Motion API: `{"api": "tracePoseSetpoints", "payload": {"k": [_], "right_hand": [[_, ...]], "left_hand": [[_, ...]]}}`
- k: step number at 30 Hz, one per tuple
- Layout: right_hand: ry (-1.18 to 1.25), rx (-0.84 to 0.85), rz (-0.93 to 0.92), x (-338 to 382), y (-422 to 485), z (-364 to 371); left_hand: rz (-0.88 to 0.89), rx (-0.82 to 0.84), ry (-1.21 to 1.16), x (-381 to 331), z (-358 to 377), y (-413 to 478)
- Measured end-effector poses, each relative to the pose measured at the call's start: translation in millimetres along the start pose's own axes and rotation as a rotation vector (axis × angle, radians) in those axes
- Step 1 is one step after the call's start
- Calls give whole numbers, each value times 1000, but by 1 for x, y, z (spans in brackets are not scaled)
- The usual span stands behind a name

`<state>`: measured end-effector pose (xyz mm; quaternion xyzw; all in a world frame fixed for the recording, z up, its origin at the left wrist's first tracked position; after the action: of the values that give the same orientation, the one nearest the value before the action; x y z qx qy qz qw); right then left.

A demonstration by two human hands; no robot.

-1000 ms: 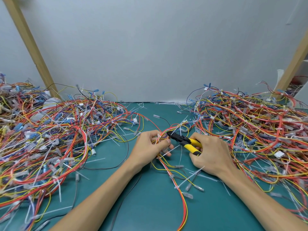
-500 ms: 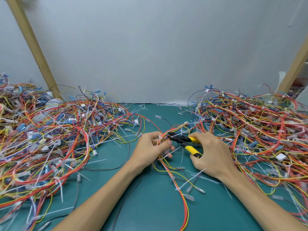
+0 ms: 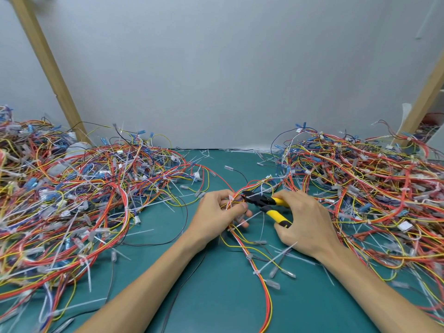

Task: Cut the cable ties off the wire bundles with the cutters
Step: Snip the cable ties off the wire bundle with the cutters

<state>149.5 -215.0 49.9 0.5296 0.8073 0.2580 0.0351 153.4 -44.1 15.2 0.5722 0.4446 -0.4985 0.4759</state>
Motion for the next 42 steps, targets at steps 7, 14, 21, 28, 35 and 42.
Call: {"api": "tracePoseSetpoints", "payload": {"k": [7,14,21,28,35,42], "right_hand": [[2,6,9,3,-1,-3],[7,34,36,1,0,-1],[31,18,44,0,1,-3],[15,23,54,-2,0,-2],[5,14,55,-3,0,-3],[-39,-2,39,1,-1,-4]], "left_hand": [[-3,2,-13,0,1,-1],[-7,4,-8,1,0,0],[4,6,12,2,-1,2],[7,-3,21,3,0,2],[8,-1,18,1,2,2],[7,-2,36,1,0,1]]}}
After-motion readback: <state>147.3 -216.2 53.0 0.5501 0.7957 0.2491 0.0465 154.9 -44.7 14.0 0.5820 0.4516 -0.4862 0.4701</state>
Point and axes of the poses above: each hand's wrist, its own y-axis towards the middle knuckle, its own z-axis out of the palm, x = y × z, the point moved 10 cm from there along y, towards the middle knuckle, and after that the axes turned 2 degrees about x, right-handed, at the moved point
